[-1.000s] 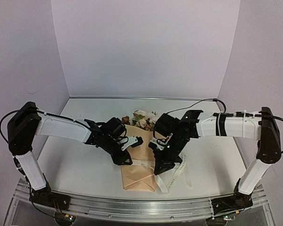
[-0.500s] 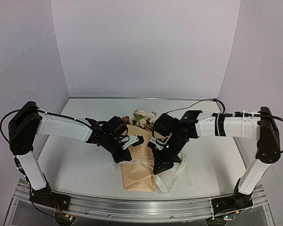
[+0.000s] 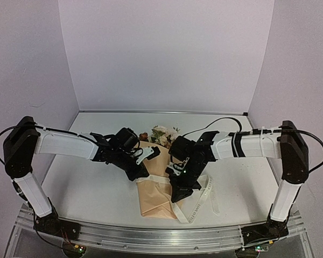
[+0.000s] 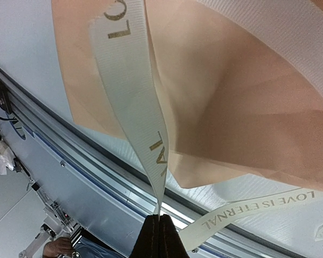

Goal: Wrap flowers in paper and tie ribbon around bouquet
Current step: Cross the ribbon over the folded bouquet.

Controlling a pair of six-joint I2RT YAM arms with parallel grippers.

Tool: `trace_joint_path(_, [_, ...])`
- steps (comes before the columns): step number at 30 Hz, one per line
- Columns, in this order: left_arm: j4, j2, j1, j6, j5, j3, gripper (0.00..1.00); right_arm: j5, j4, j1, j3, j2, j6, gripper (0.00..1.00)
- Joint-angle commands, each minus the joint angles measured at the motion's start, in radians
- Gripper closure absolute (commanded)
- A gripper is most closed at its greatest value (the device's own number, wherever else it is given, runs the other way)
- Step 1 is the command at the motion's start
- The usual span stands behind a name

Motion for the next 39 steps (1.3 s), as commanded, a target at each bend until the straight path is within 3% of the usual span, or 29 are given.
trace_joint_path(1, [0.038,-0.043,0.005,-0.005,0.029,-0.011,1.00,0.026,0.005,-0.001,0.084,0.052,0.039,1.00])
trace_joint_path(19, [0.092,-0.098,0.048,-0.034,0.071,-0.045,1.00,0.084,-0.060,0.010,0.127,0.058,0.005,1.00])
trace_joint_path(30, [0.075,-0.100,0.050,-0.027,0.106,-0.044,1.00,0.315,-0.167,0.010,0.286,0.133,-0.026,1.00])
trace_joint_path(39, [0.071,-0.096,0.055,-0.030,0.123,-0.047,1.00,0.406,-0.179,0.039,0.292,0.143,-0.107,1.00])
